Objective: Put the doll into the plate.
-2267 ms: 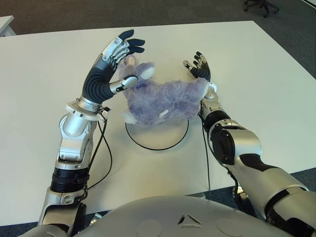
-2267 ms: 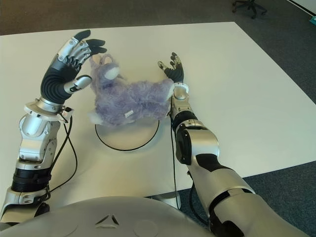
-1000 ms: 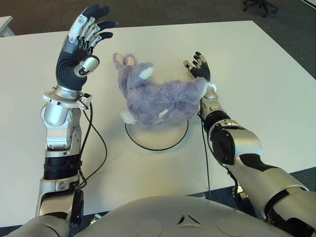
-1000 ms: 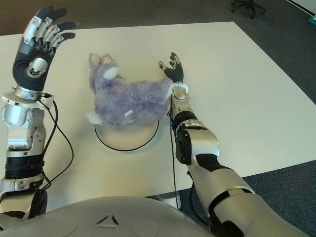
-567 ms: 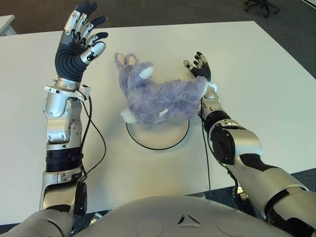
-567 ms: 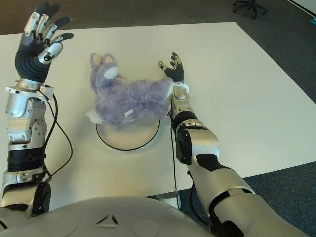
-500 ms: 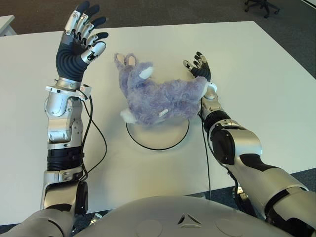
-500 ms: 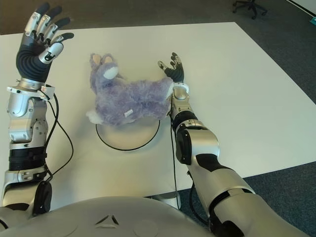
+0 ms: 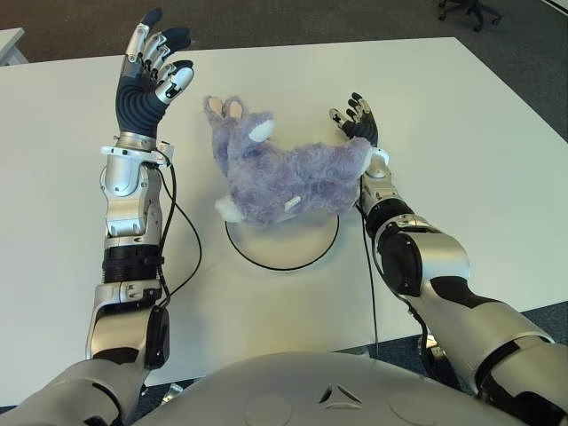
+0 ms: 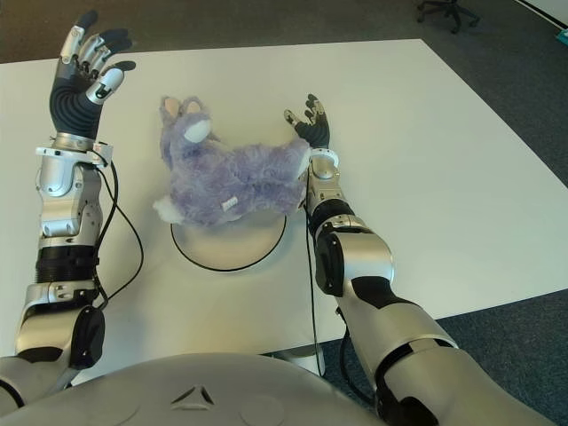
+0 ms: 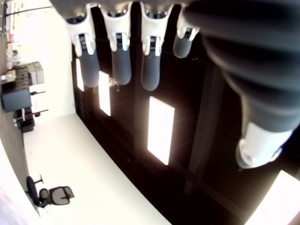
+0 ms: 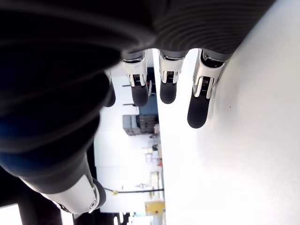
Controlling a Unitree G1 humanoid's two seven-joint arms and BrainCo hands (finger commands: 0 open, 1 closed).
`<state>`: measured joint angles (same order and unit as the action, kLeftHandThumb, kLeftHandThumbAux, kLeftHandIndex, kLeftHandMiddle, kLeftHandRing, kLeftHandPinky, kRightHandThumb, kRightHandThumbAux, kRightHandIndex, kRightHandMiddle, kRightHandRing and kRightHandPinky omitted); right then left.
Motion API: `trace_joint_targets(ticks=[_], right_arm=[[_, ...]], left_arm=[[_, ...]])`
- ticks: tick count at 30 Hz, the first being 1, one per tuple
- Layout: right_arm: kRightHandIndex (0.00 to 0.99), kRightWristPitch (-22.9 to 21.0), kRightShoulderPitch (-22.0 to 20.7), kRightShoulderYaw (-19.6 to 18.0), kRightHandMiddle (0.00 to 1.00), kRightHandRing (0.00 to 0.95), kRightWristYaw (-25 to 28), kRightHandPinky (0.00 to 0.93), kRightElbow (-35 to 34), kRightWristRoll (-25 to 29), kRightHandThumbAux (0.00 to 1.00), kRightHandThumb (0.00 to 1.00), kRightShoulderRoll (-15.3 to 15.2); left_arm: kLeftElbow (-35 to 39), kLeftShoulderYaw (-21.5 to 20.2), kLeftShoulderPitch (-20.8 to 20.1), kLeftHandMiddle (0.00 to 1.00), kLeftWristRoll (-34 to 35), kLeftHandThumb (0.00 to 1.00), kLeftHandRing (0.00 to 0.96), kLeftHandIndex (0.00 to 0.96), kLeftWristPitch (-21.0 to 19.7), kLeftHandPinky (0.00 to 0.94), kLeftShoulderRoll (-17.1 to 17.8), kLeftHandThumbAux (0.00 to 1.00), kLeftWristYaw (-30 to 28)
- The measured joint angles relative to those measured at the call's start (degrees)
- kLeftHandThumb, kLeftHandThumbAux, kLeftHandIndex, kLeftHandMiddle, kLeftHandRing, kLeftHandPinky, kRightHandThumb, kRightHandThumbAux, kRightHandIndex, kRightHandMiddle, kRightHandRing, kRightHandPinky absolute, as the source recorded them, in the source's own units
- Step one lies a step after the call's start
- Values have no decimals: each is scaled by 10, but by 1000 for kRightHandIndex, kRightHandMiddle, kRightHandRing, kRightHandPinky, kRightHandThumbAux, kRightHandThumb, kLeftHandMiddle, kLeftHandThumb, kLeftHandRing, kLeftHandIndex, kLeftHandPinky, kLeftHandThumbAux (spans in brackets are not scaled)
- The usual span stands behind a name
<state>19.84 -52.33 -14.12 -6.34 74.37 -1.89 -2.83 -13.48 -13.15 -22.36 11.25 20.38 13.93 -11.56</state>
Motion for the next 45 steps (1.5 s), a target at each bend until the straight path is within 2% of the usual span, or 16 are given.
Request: trace_joint_targets(ticks=[12,21,28,36,40,44,45], right_arm=[[66,0,0,0,11,0,0,0,-1,0,785,353,-2],[78,0,0,1,15,0,-2,0,-1,-1,788,403,-3],[102,0,0,0,11,0,-2,0,-1,0,788,394,-3],[101,0,0,0,12,0,-1,0,-1,0,786,391,-4],[82,0,0,0,7,0,-1,0,-1,0,793,319,-5],[83,0,1,1,9,0,-2,0,0,-1,792,312,-6],[110,0,1,1,14,0,-2,0,0,-1,788,326,-6]], left_arm=[[-48,-2,-23,170,-6,91,218,22,25,267,0,513,15],[-80,-2,-40,188,-11,67,228,16,26,260,0,478,26],[-117,-3,-56,189,-12,54,224,23,28,243,0,472,31],[-148,-7,-66,198,-12,36,230,28,28,262,0,473,37],[-167,-13,-72,211,-12,18,247,49,30,313,0,494,38],[-187,-17,-81,212,-12,13,253,57,33,326,1,498,38],[-191,-18,-82,214,-11,6,257,61,35,323,1,499,38]])
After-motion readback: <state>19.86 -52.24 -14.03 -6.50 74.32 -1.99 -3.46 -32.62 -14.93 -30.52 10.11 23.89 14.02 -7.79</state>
